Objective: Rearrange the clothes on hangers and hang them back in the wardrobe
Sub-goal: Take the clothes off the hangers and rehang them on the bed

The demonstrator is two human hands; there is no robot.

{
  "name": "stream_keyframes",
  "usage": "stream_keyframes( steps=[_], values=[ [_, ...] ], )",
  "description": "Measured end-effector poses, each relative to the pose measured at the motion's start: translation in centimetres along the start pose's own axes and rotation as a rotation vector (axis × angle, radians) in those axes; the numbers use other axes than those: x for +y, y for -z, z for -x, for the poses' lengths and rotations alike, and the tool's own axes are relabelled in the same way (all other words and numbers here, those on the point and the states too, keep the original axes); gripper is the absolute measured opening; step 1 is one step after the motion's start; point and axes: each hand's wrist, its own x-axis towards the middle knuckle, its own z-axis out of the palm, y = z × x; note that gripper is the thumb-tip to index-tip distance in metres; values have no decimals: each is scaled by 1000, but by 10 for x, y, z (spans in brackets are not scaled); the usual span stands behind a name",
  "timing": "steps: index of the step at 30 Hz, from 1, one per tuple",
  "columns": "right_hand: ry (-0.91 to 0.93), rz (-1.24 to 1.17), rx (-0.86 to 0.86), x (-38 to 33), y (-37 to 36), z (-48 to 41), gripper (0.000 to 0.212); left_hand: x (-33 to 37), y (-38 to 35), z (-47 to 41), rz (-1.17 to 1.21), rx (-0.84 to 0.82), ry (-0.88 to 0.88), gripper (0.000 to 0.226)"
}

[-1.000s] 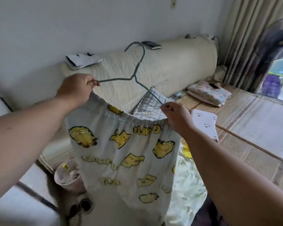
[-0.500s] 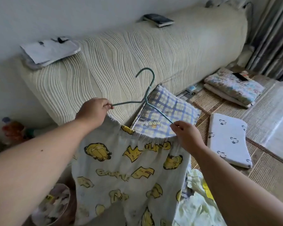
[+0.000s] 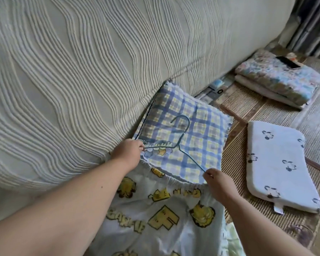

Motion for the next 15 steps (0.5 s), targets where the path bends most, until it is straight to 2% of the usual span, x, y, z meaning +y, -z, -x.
stream_keyframes(
  steps=[3, 6, 12, 15],
  values=[
    [-33, 13, -55, 8, -9, -22, 24, 4, -24, -15, 9, -97, 6, 46],
    [-79, 88, -109, 12, -21, -29, 40, 7, -47, -12, -28, -222, -8, 67],
    [-14, 243, -135, 17, -43, 6, 66, 24, -66, 48, -86, -356, -86, 66],
    [102, 292, -97, 12, -46, 41, 65, 27, -62, 83, -103, -390, -138, 69]
  ],
)
